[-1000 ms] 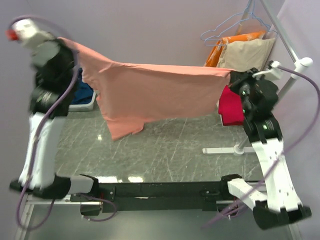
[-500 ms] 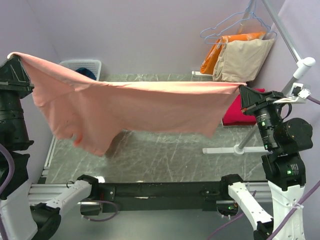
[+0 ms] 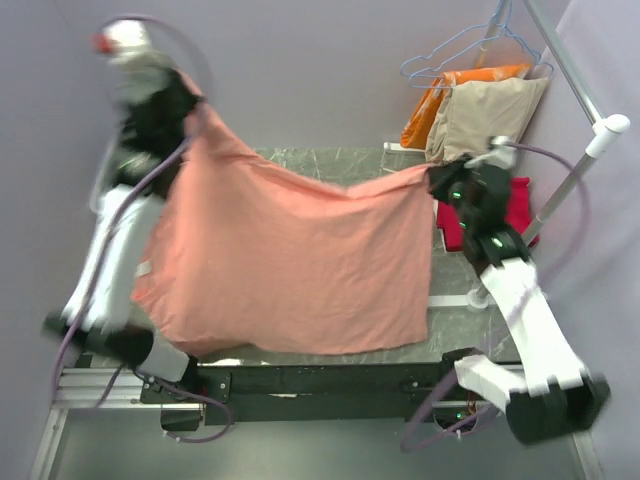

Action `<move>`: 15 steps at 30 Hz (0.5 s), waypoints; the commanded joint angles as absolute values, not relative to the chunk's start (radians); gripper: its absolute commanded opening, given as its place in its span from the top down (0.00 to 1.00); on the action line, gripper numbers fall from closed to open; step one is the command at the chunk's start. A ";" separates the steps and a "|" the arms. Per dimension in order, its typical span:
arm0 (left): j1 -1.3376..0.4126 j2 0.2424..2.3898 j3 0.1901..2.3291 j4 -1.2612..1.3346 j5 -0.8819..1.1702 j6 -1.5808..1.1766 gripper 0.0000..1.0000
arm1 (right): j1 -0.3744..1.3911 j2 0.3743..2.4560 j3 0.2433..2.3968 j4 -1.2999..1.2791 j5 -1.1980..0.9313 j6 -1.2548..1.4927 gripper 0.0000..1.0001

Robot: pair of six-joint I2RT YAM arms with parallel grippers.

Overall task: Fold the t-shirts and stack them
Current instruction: Flatten the tshirt out

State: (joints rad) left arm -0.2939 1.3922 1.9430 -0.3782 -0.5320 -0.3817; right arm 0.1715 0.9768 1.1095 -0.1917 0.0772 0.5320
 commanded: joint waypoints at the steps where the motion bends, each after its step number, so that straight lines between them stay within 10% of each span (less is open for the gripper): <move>1: -0.339 1.725 1.864 -0.411 -0.589 -0.393 0.99 | 0.201 1.209 1.048 -0.103 0.164 0.609 1.00; 15: -0.341 2.350 2.295 -0.443 -0.792 -0.400 0.99 | 0.203 1.798 1.431 -0.109 0.245 0.621 1.00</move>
